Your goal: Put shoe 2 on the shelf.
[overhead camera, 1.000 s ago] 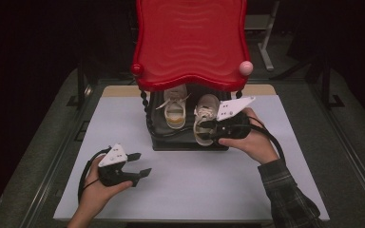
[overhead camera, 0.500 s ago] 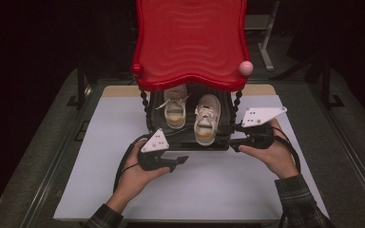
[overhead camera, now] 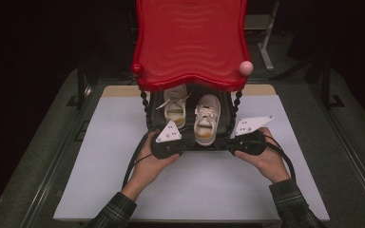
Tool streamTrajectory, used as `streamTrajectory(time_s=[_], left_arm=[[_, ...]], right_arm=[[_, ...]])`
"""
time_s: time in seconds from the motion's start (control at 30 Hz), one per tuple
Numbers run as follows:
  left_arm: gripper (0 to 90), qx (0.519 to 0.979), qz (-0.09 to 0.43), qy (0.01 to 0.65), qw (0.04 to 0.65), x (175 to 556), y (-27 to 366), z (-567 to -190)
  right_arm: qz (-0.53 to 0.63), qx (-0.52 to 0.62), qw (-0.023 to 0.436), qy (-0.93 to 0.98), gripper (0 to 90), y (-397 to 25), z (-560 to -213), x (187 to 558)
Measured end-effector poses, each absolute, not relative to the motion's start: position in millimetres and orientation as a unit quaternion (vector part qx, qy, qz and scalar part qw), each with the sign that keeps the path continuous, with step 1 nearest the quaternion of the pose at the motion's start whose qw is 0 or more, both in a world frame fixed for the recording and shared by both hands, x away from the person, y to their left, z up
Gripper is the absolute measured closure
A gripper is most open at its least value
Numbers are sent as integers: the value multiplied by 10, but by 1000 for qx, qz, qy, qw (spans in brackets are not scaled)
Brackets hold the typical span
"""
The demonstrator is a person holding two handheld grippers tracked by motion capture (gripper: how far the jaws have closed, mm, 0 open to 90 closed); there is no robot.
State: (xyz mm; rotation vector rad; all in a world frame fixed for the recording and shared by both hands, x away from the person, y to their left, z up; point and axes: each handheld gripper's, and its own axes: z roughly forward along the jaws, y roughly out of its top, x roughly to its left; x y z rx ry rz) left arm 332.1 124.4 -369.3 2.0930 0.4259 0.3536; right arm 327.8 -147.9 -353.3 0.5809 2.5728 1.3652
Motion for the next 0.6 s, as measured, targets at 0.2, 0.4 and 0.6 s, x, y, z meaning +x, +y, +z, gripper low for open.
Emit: streamTrajectory(time_s=[0.2,0.4,0.6], left_arm=[[873,856,141,171,468,3343,1204,-3695],[876,851,143,173,475,3382,1185,-3643],[873,850,153,176,473,3473,1101,-3567]], right_arm=[[449,193,83,868,898,-1399,-3582,3311],[452,201,88,865,900,-1411,-3571,3357],[454,220,107,857,900,-1457,-3535,3438]])
